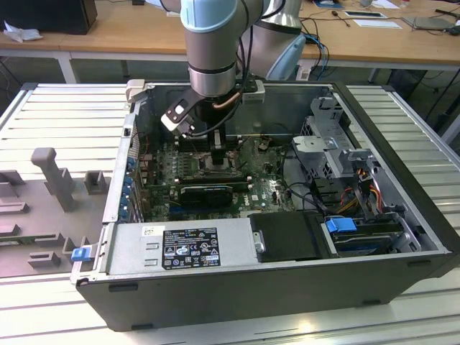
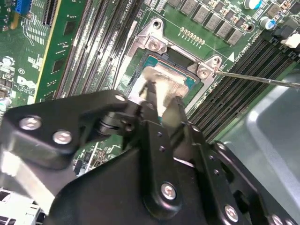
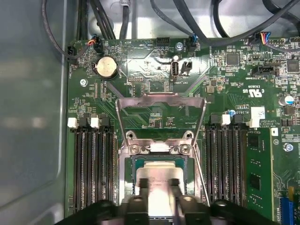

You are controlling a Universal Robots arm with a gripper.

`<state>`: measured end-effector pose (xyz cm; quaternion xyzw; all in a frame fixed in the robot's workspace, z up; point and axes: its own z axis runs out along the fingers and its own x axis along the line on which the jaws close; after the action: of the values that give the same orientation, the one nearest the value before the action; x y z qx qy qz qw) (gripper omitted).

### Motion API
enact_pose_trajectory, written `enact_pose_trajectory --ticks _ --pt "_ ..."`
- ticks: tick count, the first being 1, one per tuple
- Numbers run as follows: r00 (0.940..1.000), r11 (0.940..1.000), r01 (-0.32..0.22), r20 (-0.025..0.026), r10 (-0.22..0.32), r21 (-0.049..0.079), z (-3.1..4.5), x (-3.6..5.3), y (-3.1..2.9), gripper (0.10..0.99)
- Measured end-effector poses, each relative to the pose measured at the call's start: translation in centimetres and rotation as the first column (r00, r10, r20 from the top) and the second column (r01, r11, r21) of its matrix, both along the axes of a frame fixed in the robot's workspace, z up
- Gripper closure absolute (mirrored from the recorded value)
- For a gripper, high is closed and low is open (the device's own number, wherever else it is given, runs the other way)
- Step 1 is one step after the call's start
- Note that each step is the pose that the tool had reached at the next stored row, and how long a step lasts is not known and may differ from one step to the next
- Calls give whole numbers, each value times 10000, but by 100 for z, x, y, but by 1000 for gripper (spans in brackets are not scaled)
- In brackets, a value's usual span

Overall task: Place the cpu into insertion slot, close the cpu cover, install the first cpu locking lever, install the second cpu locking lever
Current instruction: 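Place the cpu into insertion slot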

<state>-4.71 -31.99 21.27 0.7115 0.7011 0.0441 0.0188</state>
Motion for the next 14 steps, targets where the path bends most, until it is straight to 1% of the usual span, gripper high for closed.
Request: enact_pose_trajectory --ticks 1,2,3,14 --pt "10000 10000 0 0 0 0 2 0 0 812" --pt "10000 10000 1 -1 -1 -1 6 0 0 933" --pt "10000 10000 1 0 -1 0 8 0 0 980" --pt "10000 10000 2 -1 -2 -9 66 -1 0 980"
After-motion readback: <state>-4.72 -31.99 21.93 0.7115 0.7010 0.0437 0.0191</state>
